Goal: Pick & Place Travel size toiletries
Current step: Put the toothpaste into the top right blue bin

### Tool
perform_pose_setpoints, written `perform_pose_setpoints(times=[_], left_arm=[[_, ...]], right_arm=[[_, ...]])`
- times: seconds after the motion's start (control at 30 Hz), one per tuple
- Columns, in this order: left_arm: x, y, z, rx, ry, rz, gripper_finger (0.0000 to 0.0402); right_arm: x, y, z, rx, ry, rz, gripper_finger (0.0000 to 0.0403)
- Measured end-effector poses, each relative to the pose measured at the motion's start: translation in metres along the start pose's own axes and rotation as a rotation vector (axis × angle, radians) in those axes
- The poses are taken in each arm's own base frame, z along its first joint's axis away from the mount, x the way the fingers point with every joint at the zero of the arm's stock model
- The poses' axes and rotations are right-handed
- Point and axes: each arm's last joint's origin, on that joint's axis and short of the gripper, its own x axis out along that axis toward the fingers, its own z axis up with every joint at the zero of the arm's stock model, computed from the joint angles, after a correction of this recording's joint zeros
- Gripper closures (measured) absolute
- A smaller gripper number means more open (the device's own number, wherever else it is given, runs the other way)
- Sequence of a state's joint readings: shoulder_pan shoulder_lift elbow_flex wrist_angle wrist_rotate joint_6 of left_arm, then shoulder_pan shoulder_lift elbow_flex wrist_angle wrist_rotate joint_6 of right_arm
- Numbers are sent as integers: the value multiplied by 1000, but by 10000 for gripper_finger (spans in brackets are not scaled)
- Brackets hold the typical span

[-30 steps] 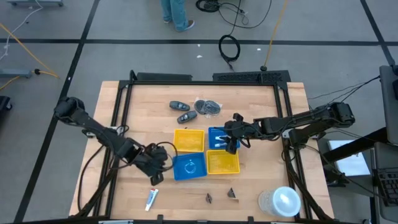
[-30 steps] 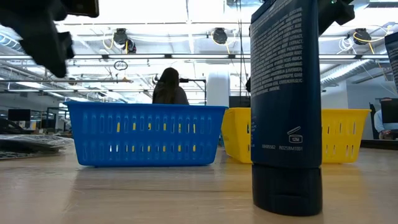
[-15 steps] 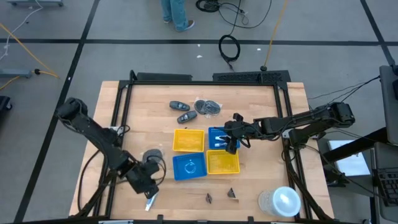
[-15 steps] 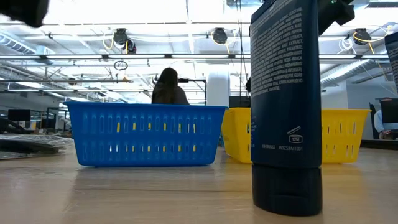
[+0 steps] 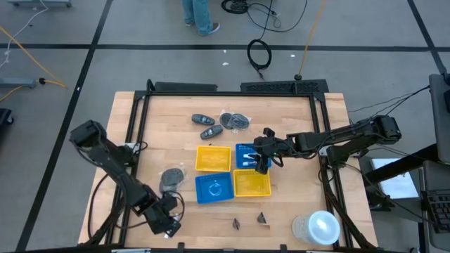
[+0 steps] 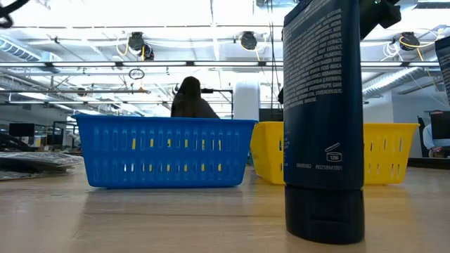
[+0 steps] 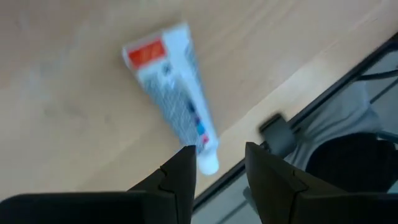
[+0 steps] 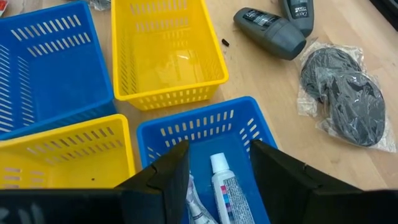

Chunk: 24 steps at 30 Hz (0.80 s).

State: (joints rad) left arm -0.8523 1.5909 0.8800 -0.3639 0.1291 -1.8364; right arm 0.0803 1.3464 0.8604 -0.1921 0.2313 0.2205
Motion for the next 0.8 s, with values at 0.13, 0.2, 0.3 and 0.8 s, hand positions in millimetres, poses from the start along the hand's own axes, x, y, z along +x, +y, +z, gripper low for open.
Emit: perform_pose_setpoints(times=[0.13,0.2,0.3,0.8], left_arm=[[9,-11,-9,-25,50,30,266],[10,-20,-11,-22,55,33,266],[8,-29,-13,-31,39,86,266],[37,-34,-10,-68,69,247,266]], right_arm=[[0,0,0,-5,0,0,243],[0,0,0,-8,0,0,243],[0,0,0,-8,0,0,243],[0,0,0,-8,-1,0,243]])
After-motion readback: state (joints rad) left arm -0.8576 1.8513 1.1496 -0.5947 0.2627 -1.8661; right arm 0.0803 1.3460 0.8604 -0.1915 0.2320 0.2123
